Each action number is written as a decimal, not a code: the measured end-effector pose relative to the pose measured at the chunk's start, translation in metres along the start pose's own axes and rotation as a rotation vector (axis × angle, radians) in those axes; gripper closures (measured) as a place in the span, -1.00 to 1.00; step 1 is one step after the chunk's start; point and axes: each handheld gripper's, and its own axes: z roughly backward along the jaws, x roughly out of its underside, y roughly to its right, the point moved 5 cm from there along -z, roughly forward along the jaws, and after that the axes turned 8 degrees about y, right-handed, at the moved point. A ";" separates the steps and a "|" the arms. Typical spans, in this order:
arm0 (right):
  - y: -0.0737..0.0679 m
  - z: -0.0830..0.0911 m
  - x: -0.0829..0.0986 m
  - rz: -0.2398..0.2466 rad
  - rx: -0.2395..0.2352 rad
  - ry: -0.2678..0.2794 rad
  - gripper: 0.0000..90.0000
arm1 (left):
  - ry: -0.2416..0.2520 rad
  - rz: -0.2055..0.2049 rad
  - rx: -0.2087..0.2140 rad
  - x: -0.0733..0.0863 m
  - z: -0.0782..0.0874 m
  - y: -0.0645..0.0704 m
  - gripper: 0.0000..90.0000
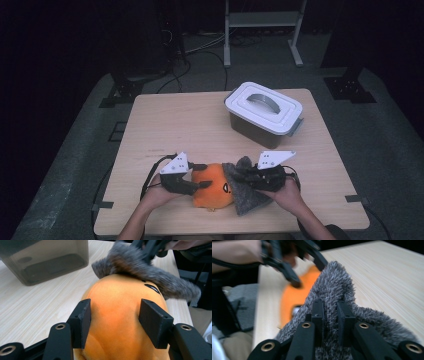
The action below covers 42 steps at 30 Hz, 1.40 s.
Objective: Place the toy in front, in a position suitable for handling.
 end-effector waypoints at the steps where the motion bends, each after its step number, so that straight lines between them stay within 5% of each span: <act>1: -0.004 -0.003 -0.001 0.017 -0.005 -0.009 0.71 | 0.001 0.004 0.002 0.000 0.001 0.000 -0.05; 6: -0.012 -0.013 0.004 0.033 -0.031 -0.022 0.71 | 0.008 0.041 -0.019 -0.005 -0.007 -0.002 -0.57; 14: -0.003 -0.009 0.009 0.031 -0.015 -0.051 0.71 | -0.027 0.076 0.025 0.004 -0.009 -0.005 -0.22; 22: 0.014 0.001 0.018 -0.019 0.034 -0.086 0.71 | -0.036 0.122 0.023 0.013 0.004 -0.013 -0.21; 27: -0.003 -0.003 0.003 0.016 -0.019 -0.018 0.71 | -0.035 0.140 0.025 0.015 0.005 -0.016 -0.22; 30: -0.010 -0.010 0.005 0.049 -0.030 -0.045 0.70 | -0.041 0.135 0.028 0.015 0.006 -0.016 -0.21; 37: 0.012 -0.004 0.025 -0.027 0.014 -0.122 0.71 | -0.036 0.168 0.027 0.017 0.009 -0.019 -0.22; 40: 0.012 0.000 0.021 -0.029 0.024 -0.103 0.71 | -0.037 0.164 0.030 0.017 0.009 -0.018 -0.22; 42: 0.007 0.002 0.009 -0.020 0.006 -0.035 0.71 | -0.034 0.164 0.032 0.016 0.008 -0.018 -0.22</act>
